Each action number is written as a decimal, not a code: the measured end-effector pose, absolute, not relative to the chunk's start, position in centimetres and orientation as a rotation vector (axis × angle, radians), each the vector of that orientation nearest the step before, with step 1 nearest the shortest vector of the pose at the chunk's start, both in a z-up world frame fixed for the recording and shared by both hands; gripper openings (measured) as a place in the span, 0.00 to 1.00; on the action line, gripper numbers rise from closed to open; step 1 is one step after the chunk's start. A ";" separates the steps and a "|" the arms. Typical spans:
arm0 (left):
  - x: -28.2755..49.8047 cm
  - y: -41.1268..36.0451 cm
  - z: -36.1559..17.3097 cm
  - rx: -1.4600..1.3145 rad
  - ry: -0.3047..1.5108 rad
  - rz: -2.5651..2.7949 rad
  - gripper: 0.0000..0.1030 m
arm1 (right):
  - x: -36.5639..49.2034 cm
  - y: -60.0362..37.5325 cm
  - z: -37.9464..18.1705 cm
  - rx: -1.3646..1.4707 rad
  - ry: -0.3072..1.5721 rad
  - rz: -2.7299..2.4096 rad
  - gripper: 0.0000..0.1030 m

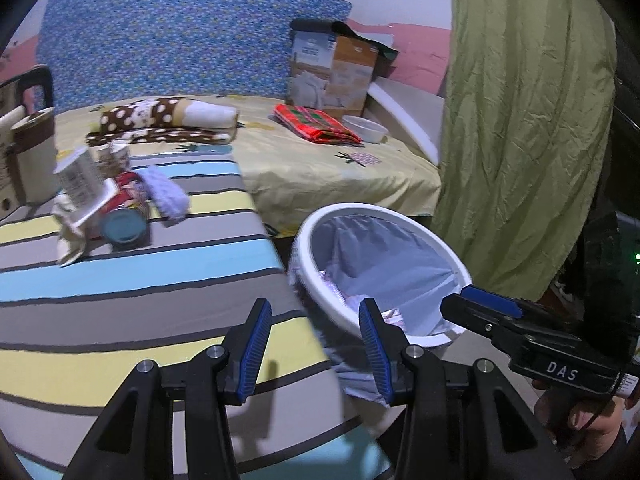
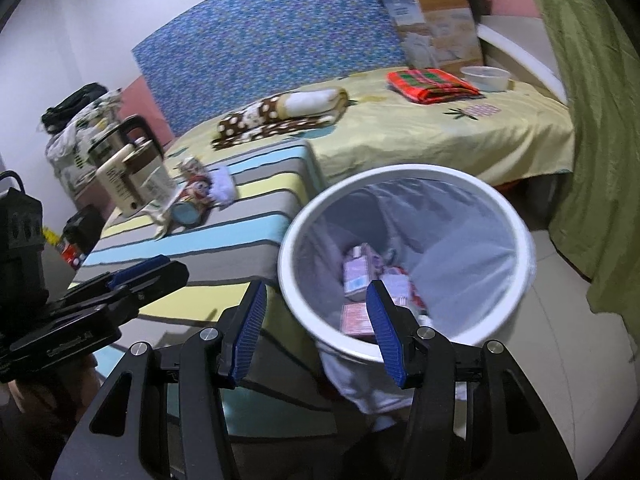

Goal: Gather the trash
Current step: 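Move both tools back over the table toward the yogurt cup and paper bag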

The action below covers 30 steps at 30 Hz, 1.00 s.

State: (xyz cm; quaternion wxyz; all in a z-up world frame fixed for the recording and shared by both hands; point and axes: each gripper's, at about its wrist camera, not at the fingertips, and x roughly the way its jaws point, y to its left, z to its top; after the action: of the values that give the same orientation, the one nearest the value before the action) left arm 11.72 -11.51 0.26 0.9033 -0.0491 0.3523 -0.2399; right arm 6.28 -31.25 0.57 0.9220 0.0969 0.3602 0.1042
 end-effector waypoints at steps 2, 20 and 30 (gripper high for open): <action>11.6 -10.6 0.3 -0.103 0.726 -0.471 0.44 | 6.4 -30.5 0.6 0.189 0.740 0.230 0.52; 11.3 -3.2 -0.2 -0.146 0.729 -0.264 0.44 | 7.8 -24.5 1.4 0.087 0.719 0.407 0.52; 11.7 0.3 -0.3 -0.191 0.725 -0.175 0.44 | 9.1 -21.7 1.8 0.008 0.725 0.456 0.52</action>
State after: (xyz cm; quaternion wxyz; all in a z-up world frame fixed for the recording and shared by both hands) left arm 11.65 0.28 -0.34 0.9268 -0.0931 0.3536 -0.0854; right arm 9.07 -21.72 1.79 0.9097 0.0039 0.3516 0.2209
